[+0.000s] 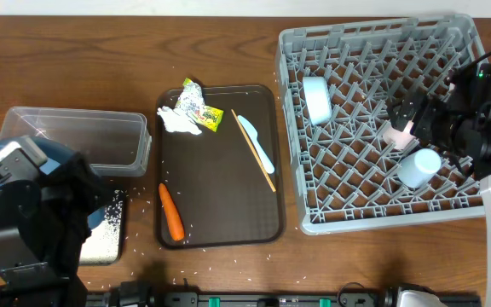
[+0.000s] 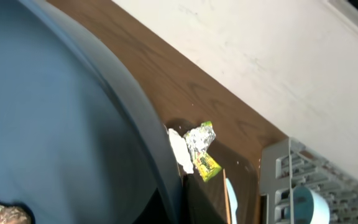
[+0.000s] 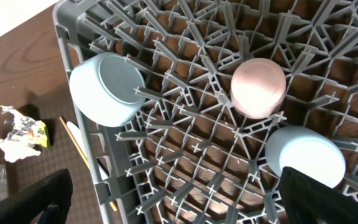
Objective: Sort waste into correct bins and load items into the dishwasher rack
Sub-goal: 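Tip the blue plate to dump the mushroom scrap onto the black tray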
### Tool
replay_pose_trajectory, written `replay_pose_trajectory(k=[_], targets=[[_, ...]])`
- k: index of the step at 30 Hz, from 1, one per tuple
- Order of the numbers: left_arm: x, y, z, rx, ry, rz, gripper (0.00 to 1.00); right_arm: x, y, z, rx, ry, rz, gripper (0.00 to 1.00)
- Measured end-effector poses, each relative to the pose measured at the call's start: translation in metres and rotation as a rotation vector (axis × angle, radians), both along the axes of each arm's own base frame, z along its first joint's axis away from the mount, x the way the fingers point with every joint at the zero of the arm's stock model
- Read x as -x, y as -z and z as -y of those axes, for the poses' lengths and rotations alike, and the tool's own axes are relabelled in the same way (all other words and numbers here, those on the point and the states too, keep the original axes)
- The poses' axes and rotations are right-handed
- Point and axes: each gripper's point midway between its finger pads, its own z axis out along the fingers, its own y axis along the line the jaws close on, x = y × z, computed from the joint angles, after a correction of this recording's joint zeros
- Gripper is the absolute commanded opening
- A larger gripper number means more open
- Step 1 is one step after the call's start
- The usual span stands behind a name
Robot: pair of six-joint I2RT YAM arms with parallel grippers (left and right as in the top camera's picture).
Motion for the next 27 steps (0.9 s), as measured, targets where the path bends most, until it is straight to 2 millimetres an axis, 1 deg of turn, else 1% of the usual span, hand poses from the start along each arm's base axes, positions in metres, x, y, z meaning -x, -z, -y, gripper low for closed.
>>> replay_pose_trajectory(k=[5, 10, 14, 16, 19, 23, 27], targets=[[-0.006, -0.003, -0.011, 0.03, -0.055, 0.016, 0.06, 0.0, 0.0, 0.0, 0.0, 0.0, -0.001, 0.99], [-0.021, 0.015, -0.033, 0.125, -0.167, -0.043, 0.06, 0.001, 0.001, 0.0, -0.001, 0.0, -0.004, 0.99], [-0.04, 0.028, -0.049, 0.188, -0.179, -0.082, 0.06, 0.002, 0.001, 0.0, -0.001, 0.0, -0.011, 0.99], [-0.045, 0.035, -0.055, 0.223, -0.167, -0.1, 0.06, 0.002, 0.002, 0.0, -0.002, 0.0, -0.011, 0.99], [-0.048, 0.039, -0.065, 0.276, -0.144, -0.099, 0.06, 0.002, 0.002, 0.0, -0.002, 0.0, -0.011, 0.99], [-0.042, 0.034, -0.084, 0.351, -0.112, -0.04, 0.06, 0.002, 0.002, 0.0, -0.002, 0.0, -0.011, 0.99], [-0.04, 0.027, -0.089, 0.416, -0.033, 0.022, 0.06, 0.002, 0.002, 0.0, -0.002, 0.0, -0.011, 0.99]])
